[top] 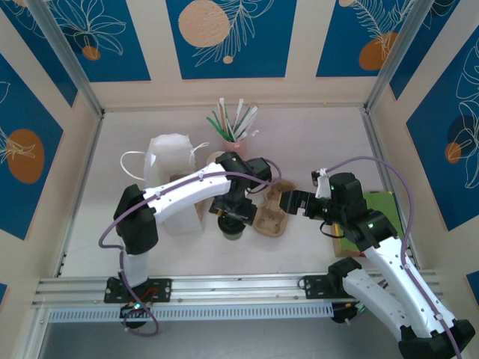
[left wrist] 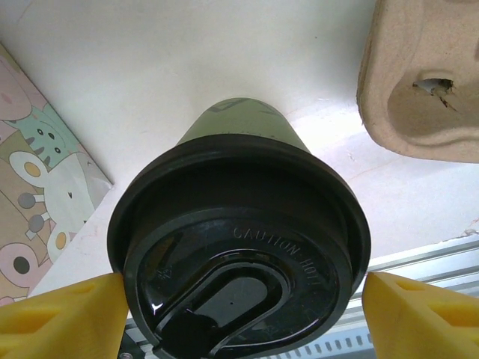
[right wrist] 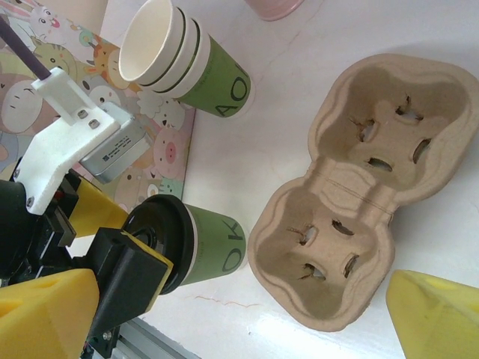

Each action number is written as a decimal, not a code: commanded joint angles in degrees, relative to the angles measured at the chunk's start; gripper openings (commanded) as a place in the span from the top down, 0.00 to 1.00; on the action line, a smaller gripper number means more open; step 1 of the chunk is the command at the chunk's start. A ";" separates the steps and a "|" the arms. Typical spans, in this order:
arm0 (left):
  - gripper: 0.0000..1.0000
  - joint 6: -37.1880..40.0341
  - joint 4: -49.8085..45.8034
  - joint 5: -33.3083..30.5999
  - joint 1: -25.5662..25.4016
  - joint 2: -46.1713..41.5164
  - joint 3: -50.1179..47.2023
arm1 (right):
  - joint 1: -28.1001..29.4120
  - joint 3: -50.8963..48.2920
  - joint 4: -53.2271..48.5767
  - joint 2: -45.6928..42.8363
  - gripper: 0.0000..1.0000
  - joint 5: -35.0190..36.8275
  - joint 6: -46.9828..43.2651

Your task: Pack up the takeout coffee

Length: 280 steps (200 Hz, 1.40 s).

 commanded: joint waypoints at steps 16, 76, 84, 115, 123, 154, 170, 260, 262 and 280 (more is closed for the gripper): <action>0.18 -3.25 -0.38 -1.87 -0.60 -3.58 -0.06 | 0.19 0.14 -0.90 -0.45 0.01 -2.24 0.51; 0.18 -6.79 2.40 -3.63 -1.10 -6.03 -3.20 | 1.80 0.01 -0.21 -0.14 0.01 -4.83 2.08; 0.18 -7.18 2.47 -4.21 -1.41 -6.10 -3.35 | 2.25 -0.11 -0.21 -0.07 0.01 -4.54 2.17; 0.18 -8.27 3.98 -5.13 -1.98 -6.55 -5.29 | 3.54 -0.05 -0.29 0.04 0.01 -3.51 2.35; 0.18 -8.68 4.36 -5.28 -1.97 -6.79 -5.90 | 3.67 0.07 -0.33 0.05 0.01 -3.38 2.31; 0.20 -8.75 5.87 -4.89 -1.94 -6.95 -7.46 | 3.87 -0.07 -0.56 0.04 0.01 -3.05 2.26; 0.20 -8.91 5.73 -4.90 -1.99 -6.90 -7.30 | 3.89 -0.26 -0.56 0.04 0.01 -2.92 2.31; 0.21 -9.13 5.74 -4.11 -1.91 -6.90 -7.36 | 3.87 -0.30 -0.52 0.30 0.01 -2.28 2.09; 0.21 -9.17 5.70 -4.13 -1.90 -6.91 -7.38 | 3.89 -0.24 -0.49 0.30 0.01 -2.28 2.04; 0.22 -9.14 5.64 -3.66 -1.90 -6.73 -7.25 | 3.89 -0.25 -0.49 0.30 0.01 -2.28 2.06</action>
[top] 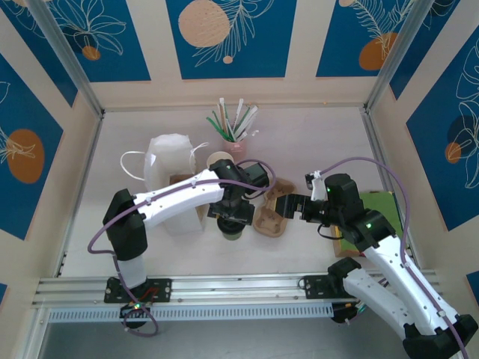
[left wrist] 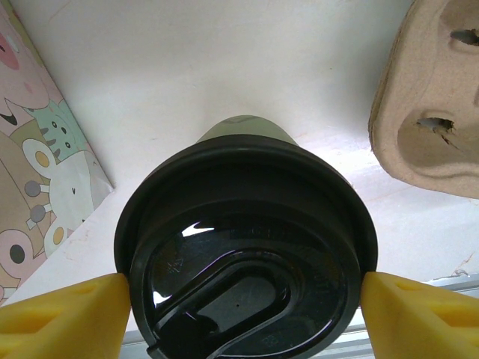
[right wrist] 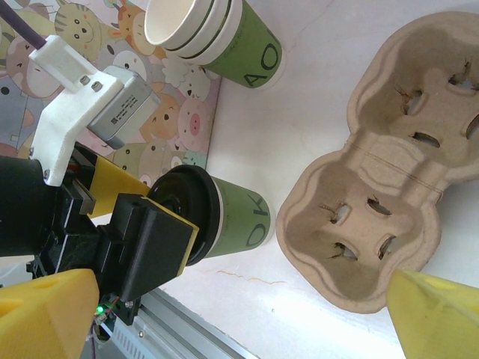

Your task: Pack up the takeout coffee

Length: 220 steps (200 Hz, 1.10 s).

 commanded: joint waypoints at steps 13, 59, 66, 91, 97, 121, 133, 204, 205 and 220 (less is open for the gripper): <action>0.22 -1.16 -0.82 0.83 -0.17 -1.30 -0.03 | 0.46 -0.23 -0.46 -0.11 0.01 0.23 0.56; 0.23 -1.06 -0.97 0.82 0.10 -1.20 0.07 | 0.41 -0.36 -0.37 -0.11 0.01 0.23 0.70; 0.23 -1.08 -0.96 0.72 0.09 -1.26 0.10 | 0.44 -0.32 -0.35 -0.11 0.01 0.23 0.75; 0.24 -0.97 -0.78 0.40 0.11 -1.53 -0.09 | 0.44 -0.20 -0.30 -0.08 0.01 0.32 0.65; 0.24 -0.98 -0.74 0.30 0.07 -1.57 -0.07 | 0.42 -0.12 -0.32 0.02 0.01 0.32 0.58; 0.26 -0.97 -0.43 0.10 0.10 -1.59 -0.14 | 0.49 -0.09 -0.37 0.06 0.01 0.41 0.64; 0.26 -1.01 -0.43 -0.21 0.15 -1.64 -0.12 | 0.46 -0.12 -0.21 0.07 0.01 0.41 0.65; 0.27 -0.52 0.00 0.23 0.09 -1.31 -0.58 | 0.42 -0.03 -0.11 0.42 0.01 0.32 0.52; 0.27 -0.48 0.00 0.23 0.09 -1.34 -0.63 | 0.42 0.01 -0.11 0.42 0.01 0.32 0.49; 0.27 -0.31 0.30 0.47 0.16 -1.24 -0.94 | 0.42 -0.04 -0.02 0.42 0.01 0.32 0.48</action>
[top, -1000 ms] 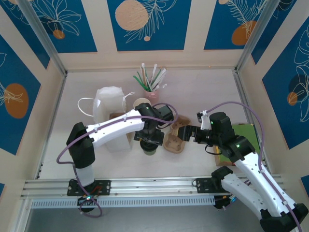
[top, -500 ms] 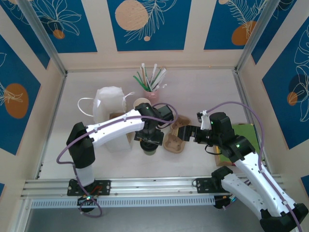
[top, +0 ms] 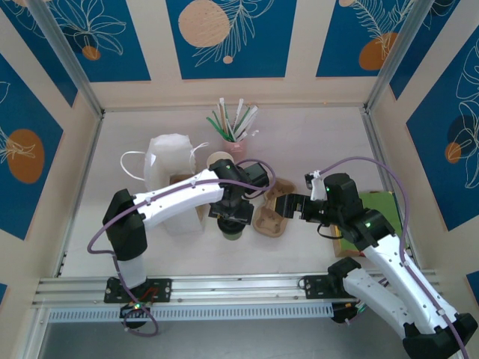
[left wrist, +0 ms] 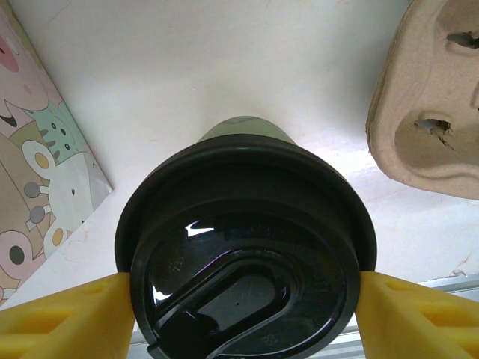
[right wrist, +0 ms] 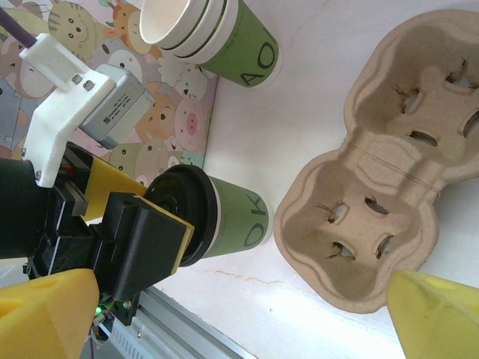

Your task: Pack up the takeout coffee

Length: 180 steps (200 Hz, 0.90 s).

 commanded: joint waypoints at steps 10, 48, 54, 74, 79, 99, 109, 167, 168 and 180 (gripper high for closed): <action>0.27 -0.37 0.28 0.75 0.08 -1.04 -1.06 | 0.42 -0.13 -0.04 -0.13 0.01 0.12 0.48; 0.27 -0.28 0.45 0.83 0.07 -0.87 -1.72 | 0.42 -0.17 -0.04 -0.13 0.01 0.13 0.56; 0.27 -0.24 0.47 0.89 0.09 -0.84 -1.72 | 0.44 -0.22 -0.04 -0.13 0.01 0.08 0.56; 0.26 -0.19 0.47 0.84 0.05 -0.79 -1.79 | 0.46 -0.25 0.01 -0.11 0.01 0.21 0.60; 0.26 -0.13 0.45 0.84 0.05 -0.76 -1.79 | 0.42 -0.29 0.04 -0.13 0.01 0.21 0.56; 0.24 -0.02 0.58 1.10 0.10 -0.58 -1.79 | 0.47 -0.29 0.06 -0.12 0.01 0.21 0.64; 0.24 0.04 0.65 1.19 0.09 -0.58 -1.70 | 0.41 -0.25 0.03 -0.13 0.01 0.19 0.66; 0.24 0.21 1.00 1.81 0.09 0.03 -1.79 | 0.43 -0.31 -0.08 -0.22 0.01 0.30 0.56; 0.24 0.23 0.95 1.85 0.07 0.08 -1.79 | 0.42 -0.36 -0.06 -0.22 0.01 0.30 0.51; 0.24 0.28 0.92 1.90 0.12 0.20 -1.79 | 0.42 -0.32 -0.06 -0.22 0.01 0.30 0.56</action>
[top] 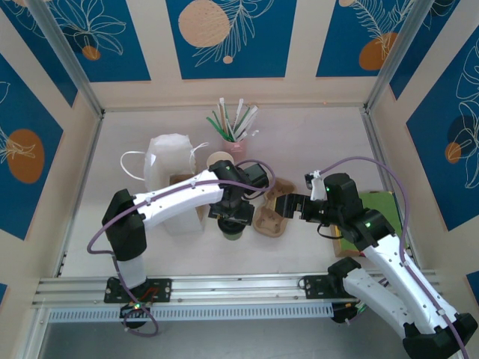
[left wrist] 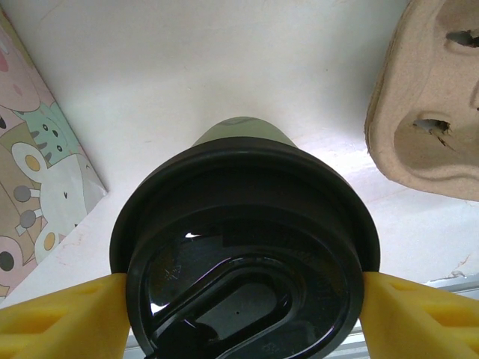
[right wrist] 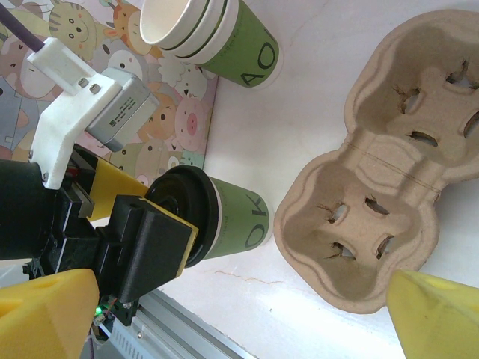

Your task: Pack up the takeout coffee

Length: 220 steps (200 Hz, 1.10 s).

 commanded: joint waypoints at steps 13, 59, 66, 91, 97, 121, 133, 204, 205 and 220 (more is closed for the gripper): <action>0.24 0.30 -0.30 1.62 0.05 0.72 -0.67 | 0.48 -0.35 -0.04 -0.22 0.01 0.30 0.56; 0.24 0.40 -0.58 1.73 0.05 1.22 -0.63 | 0.42 -0.48 -0.10 -0.22 0.01 0.39 0.56; 0.24 0.45 -0.58 1.73 0.09 1.24 -0.54 | 0.37 -0.49 -0.04 -0.22 0.01 0.39 0.56; 0.23 0.71 -0.85 1.88 0.01 1.70 -0.15 | 0.33 -0.49 0.05 -0.18 0.01 0.39 0.59; 0.23 0.76 -0.76 1.87 -0.04 1.70 -0.11 | 0.37 -0.56 0.13 -0.13 0.01 0.39 0.56; 0.23 0.95 -0.75 1.98 -0.03 1.95 -0.12 | 0.32 -0.57 0.14 -0.13 0.01 0.39 0.56; 0.23 1.06 -0.75 2.12 -0.04 2.14 -0.19 | 0.24 -0.53 0.14 -0.08 0.01 0.39 0.56; 0.32 1.24 -1.14 2.08 -0.01 2.23 0.29 | 0.11 -0.62 0.56 0.39 0.01 0.18 0.56; 0.32 1.24 -1.17 2.03 -0.02 2.23 0.34 | 0.08 -0.60 0.52 0.39 0.01 0.20 0.56; 0.33 1.27 -1.52 1.82 -0.01 1.98 0.76 | 0.06 -0.49 0.49 0.35 0.01 0.21 0.55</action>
